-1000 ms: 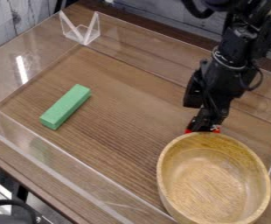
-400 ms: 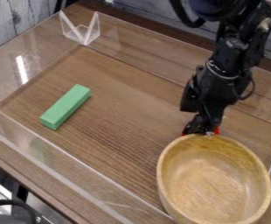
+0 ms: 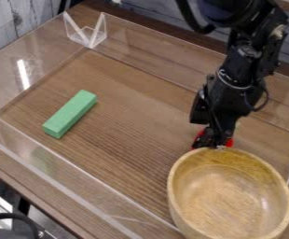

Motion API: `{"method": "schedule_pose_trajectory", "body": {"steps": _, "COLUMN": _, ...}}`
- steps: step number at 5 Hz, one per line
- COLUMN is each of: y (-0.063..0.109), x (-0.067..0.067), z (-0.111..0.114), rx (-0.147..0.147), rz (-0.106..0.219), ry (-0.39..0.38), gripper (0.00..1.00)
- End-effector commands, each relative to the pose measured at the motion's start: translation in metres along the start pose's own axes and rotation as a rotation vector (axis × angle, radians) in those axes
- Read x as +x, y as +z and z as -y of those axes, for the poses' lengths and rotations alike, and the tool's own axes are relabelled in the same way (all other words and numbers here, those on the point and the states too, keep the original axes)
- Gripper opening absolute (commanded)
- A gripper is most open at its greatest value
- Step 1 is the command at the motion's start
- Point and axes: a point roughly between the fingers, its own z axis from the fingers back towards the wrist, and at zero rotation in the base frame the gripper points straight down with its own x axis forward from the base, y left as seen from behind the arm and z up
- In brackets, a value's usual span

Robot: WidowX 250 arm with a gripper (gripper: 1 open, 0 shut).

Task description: Move the red object to the left side of the table

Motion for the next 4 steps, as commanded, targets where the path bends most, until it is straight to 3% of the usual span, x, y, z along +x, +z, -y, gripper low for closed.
{"method": "schedule_pose_trajectory", "body": {"steps": 1, "y": 0.0069, "x": 0.0066, "z": -0.0022, "rx": 0.017, "rz": 0.045, "ry": -0.011, "gripper": 1.00}}
{"method": "schedule_pose_trajectory", "body": {"steps": 2, "y": 0.0046, "x": 0.0066, "z": 0.0001, "rx": 0.016, "rz": 0.058, "ry": -0.014, "gripper": 1.00}}
{"method": "schedule_pose_trajectory", "body": {"steps": 3, "y": 0.0012, "x": 0.0078, "z": 0.0026, "rx": 0.015, "rz": 0.072, "ry": -0.020, "gripper": 0.00}}
{"method": "schedule_pose_trajectory", "body": {"steps": 4, "y": -0.0015, "x": 0.0082, "z": 0.0055, "rx": 0.010, "rz": 0.083, "ry": -0.027, "gripper": 0.00}}
